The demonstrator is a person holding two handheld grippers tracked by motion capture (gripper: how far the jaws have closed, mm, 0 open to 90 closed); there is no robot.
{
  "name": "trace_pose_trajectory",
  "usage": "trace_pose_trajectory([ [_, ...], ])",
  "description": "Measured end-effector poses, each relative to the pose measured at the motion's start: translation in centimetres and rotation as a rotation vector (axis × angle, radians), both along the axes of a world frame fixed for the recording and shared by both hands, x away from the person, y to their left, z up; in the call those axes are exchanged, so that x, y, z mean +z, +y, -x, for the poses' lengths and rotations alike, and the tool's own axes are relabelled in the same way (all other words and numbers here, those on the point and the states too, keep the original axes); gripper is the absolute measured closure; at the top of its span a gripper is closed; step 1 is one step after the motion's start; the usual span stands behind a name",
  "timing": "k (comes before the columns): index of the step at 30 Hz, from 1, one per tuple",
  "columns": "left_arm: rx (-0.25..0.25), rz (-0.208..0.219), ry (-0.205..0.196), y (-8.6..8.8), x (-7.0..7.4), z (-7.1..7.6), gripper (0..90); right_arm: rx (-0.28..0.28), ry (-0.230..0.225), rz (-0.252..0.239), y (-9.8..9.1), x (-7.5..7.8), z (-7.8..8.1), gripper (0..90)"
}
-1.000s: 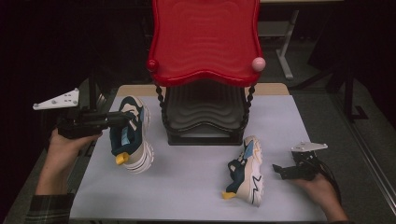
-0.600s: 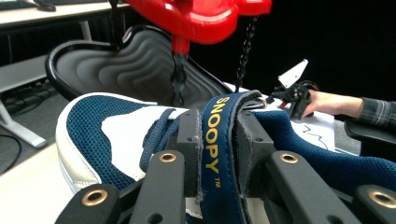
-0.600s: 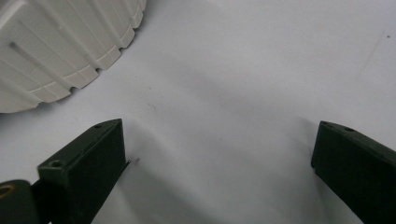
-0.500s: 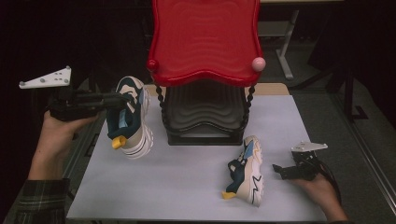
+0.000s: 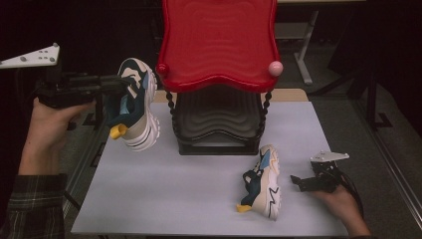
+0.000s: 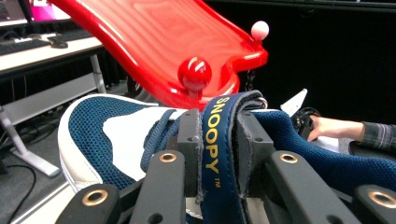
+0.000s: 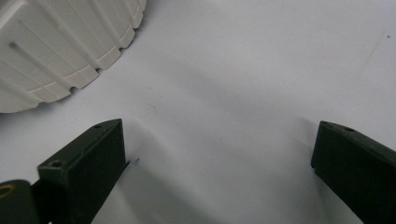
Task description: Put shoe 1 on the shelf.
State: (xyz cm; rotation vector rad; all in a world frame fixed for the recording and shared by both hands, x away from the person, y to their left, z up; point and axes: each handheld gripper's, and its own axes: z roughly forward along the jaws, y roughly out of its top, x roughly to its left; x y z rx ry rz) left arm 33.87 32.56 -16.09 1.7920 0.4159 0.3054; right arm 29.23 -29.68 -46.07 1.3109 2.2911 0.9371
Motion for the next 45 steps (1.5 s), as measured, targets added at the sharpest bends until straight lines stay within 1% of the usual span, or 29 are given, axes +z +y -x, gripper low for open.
trace_pose_trajectory([
  [6,0.000,-0.001,-0.026,-0.2,1.7,-0.4,74.2,0.000,-0.001,0.001,0.0,0.0,0.0,2.2],
  [10,0.005,-0.012,-0.041,-0.2,3.0,-0.7,74.2,-0.001,0.000,0.000,0.0,0.0,0.0,2.2],
  [17,0.009,-0.035,-0.086,-0.4,5.8,-1.1,74.3,0.000,0.001,0.001,0.0,0.0,0.0,2.2],
  [18,0.007,-0.039,-0.099,-0.5,6.4,-1.2,74.3,-0.001,0.002,0.001,0.0,0.0,0.0,2.3],
  [24,-0.012,-0.031,-0.143,-1.4,9.2,-1.9,74.3,0.000,0.002,0.001,0.0,0.0,0.0,2.2],
  [28,-0.023,-0.054,-0.161,-2.5,10.8,-2.4,74.5,0.001,0.002,0.001,0.0,0.0,0.0,2.3],
  [30,-0.030,-0.059,-0.168,-3.1,11.5,-2.8,74.5,0.001,0.002,0.002,0.0,0.0,0.0,2.3],
  [34,-0.055,-0.061,-0.181,-4.6,12.3,-3.6,74.5,0.001,0.002,0.002,0.0,0.0,0.0,2.3],
  [37,-0.068,-0.088,-0.194,-5.9,12.8,-4.4,74.7,0.001,0.001,0.002,0.0,0.0,0.0,2.3],
  [39,-0.069,-0.095,-0.197,-6.6,13.1,-5.0,74.8,0.001,0.001,0.003,0.0,0.0,0.0,2.3],
  [45,-0.081,-0.079,-0.202,-8.3,13.2,-6.9,74.9,0.001,0.000,0.004,0.0,0.0,0.0,2.3],
])
